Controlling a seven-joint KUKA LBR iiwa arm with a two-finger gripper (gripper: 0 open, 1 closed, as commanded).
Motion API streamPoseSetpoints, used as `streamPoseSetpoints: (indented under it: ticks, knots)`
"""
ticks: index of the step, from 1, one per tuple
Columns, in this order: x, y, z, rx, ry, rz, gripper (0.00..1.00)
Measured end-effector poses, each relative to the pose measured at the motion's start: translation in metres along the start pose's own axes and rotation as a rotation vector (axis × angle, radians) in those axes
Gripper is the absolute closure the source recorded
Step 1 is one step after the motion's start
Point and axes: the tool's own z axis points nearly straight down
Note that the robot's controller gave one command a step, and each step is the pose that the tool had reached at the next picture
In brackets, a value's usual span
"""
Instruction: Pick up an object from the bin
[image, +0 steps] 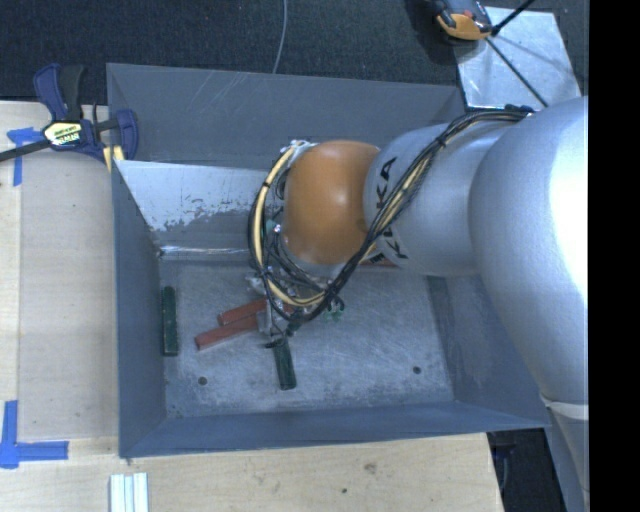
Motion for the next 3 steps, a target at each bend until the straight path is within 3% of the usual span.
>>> streamPoseSetpoints:
  ticks: [1, 2, 3]
  knots:
    - [0.0, 0.0, 0.0, 0.0, 0.0, 0.001, 1.0]
    - [-0.005, -0.008, -0.042, 0.003, 0.013, 0.051, 1.0]
    - [0.009, 0.001, -0.064, 0.005, 0.001, 0.143, 1.0]
